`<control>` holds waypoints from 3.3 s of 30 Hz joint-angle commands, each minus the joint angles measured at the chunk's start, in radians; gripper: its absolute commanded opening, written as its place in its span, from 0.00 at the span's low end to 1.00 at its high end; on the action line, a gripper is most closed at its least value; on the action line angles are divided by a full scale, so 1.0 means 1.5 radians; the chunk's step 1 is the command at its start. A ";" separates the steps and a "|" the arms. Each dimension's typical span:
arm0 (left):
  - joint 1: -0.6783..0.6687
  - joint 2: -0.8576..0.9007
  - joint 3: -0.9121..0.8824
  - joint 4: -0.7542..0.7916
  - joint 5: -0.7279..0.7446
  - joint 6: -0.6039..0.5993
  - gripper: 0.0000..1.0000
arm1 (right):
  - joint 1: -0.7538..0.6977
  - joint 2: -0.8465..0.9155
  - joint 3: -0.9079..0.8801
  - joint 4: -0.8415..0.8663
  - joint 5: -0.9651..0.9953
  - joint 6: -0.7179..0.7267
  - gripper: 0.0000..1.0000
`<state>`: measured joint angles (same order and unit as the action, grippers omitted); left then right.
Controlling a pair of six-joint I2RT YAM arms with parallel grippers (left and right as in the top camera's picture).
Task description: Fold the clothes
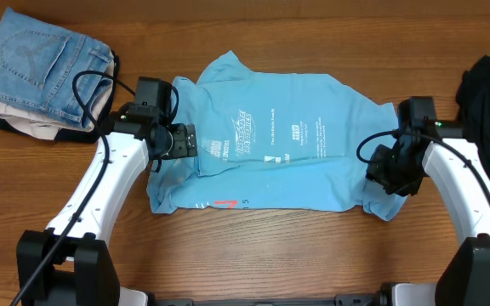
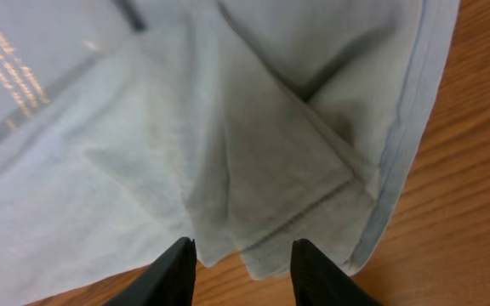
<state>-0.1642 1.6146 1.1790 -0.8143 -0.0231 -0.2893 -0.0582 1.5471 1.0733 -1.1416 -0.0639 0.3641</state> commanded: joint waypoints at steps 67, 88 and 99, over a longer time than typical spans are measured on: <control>0.033 0.420 0.784 -0.267 0.174 0.183 0.95 | -0.170 0.064 0.387 0.094 -0.113 -0.252 0.91; -0.011 0.662 0.809 -0.061 0.130 0.223 0.96 | -0.107 0.113 0.384 0.046 -0.093 -0.263 0.88; -0.036 0.677 0.808 0.052 0.115 0.178 0.94 | -0.107 0.113 0.384 0.049 -0.093 -0.263 0.88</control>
<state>-0.1902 2.6064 2.3684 -0.7517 0.1604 0.0055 -0.2214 1.7180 1.6272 -1.0733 -0.2085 -0.0257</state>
